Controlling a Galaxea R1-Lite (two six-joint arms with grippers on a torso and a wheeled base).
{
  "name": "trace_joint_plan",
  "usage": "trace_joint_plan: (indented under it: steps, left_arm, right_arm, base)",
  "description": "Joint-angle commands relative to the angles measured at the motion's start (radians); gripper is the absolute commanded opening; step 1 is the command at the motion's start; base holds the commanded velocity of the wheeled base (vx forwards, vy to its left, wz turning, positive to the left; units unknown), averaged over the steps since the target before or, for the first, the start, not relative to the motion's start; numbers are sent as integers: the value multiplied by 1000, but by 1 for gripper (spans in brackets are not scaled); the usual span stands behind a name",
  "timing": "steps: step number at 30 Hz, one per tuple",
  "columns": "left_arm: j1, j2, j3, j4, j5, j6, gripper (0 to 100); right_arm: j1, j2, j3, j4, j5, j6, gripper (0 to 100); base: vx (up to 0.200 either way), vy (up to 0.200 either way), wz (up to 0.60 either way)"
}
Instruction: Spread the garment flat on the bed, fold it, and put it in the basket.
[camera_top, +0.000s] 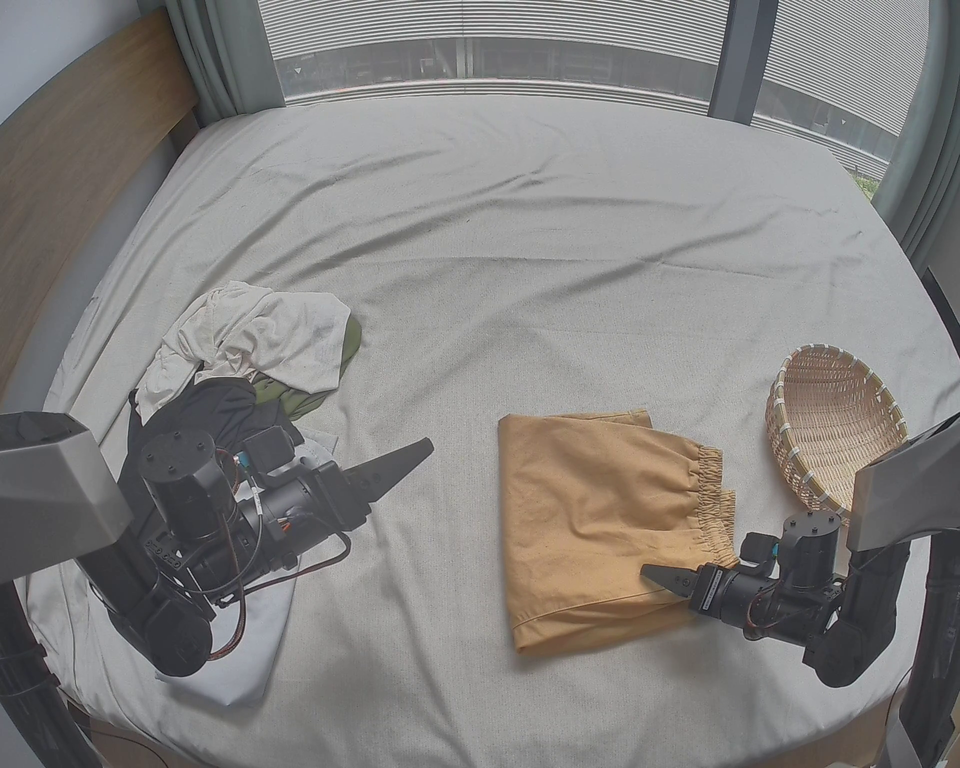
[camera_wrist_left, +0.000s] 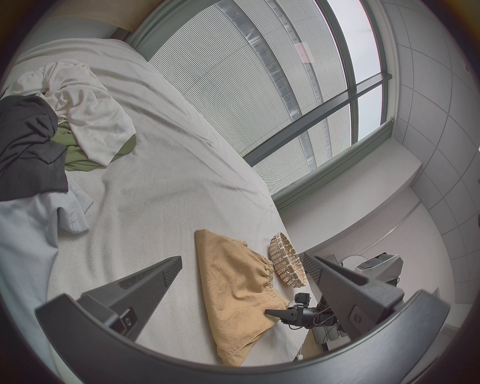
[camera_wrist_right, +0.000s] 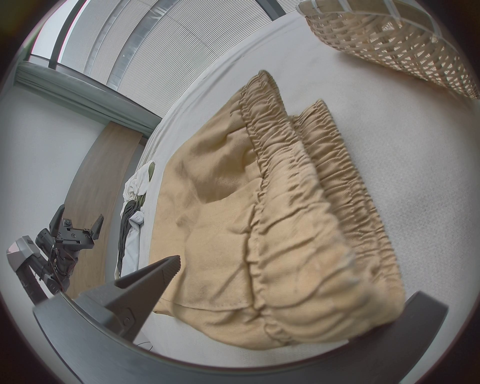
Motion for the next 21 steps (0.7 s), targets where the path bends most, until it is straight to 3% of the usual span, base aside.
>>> trace_joint_plan:
  steps: [1, 12, 13, 21]
  left_arm:
    - [0, 3, 0, -1, 0, -1, 100]
    - [1, 6, 3, -1, 1, 2, 100]
    - [1, 6, 3, -1, 1, 2, 100]
    - [1, 6, 3, -1, 1, 2, 100]
  right_arm:
    - [5, 24, -5, 3, 4, 1, 100]
    - [15, 16, -23, 3, -1, 4, 100]
    - [15, 16, -23, 3, -1, 4, 0]
    - [15, 14, -28, 3, -1, 4, 0]
  base:
    - [0, 0, 0]
    - [0, 0, 0]
    - [0, 0, 0]
    - [0, 0, 0]
